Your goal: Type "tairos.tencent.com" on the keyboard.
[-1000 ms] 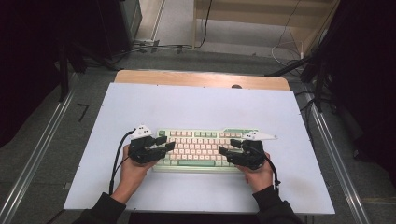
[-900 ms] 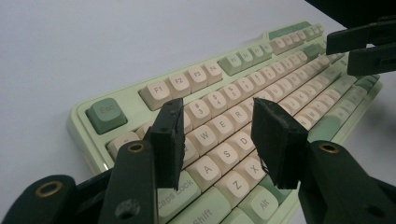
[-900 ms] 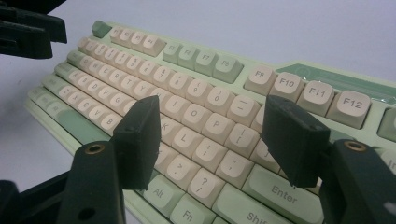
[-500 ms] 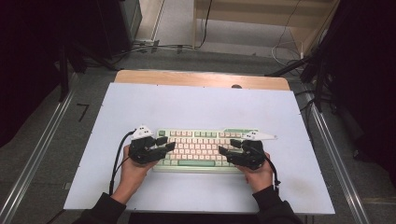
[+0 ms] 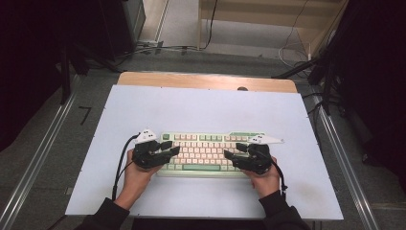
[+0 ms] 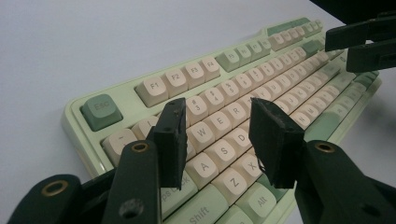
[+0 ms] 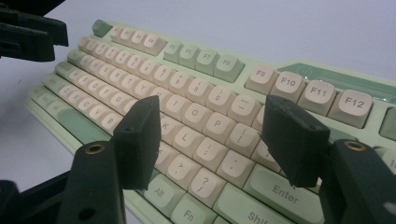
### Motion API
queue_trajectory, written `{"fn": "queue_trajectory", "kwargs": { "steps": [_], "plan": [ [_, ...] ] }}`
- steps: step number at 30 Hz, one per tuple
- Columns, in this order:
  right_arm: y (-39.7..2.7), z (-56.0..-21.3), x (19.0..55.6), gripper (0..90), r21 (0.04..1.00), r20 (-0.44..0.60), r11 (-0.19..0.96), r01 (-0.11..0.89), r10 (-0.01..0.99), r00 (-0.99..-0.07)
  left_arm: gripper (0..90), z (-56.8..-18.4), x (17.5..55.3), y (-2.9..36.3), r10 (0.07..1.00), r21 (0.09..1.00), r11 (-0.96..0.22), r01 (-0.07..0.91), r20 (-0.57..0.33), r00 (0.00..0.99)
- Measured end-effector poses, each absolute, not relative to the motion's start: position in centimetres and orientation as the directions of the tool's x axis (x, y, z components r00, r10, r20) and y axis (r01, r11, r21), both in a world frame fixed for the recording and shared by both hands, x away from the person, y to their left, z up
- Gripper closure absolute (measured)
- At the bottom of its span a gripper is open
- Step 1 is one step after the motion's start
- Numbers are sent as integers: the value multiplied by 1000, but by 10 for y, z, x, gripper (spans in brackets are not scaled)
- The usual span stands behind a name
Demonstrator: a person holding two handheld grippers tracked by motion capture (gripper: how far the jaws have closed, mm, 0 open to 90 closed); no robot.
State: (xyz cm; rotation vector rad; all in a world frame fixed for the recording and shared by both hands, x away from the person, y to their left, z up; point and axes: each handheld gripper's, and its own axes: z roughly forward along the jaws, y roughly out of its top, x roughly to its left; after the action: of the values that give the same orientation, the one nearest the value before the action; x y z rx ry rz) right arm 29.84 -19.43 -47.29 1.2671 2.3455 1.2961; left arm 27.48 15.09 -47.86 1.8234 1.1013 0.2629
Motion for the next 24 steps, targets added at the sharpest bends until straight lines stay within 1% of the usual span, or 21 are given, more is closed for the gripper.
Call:
{"fn": "queue_trajectory", "kwargs": {
  "steps": [4,6,10,12,17,24],
  "plan": [
    [-194,-473,299,358,760,231,260,595,748,-622,618,-479,276,150,772,809,-142,570,-270,575],
    [-194,-473,299,358,759,232,260,596,748,-622,679,-480,277,148,767,808,-146,570,-272,582],
    [-193,-474,299,359,759,230,263,596,748,-622,850,-482,280,143,757,806,-165,568,-266,597],
    [-192,-474,299,359,758,230,264,596,748,-623,900,-482,283,141,756,805,-172,568,-263,600],
    [-192,-475,299,359,758,230,265,597,747,-624,900,-482,292,130,752,801,-184,569,-258,606],
    [-191,-475,299,360,755,231,266,599,747,-623,900,-487,297,116,762,777,-247,579,-213,611]
  ]
}}
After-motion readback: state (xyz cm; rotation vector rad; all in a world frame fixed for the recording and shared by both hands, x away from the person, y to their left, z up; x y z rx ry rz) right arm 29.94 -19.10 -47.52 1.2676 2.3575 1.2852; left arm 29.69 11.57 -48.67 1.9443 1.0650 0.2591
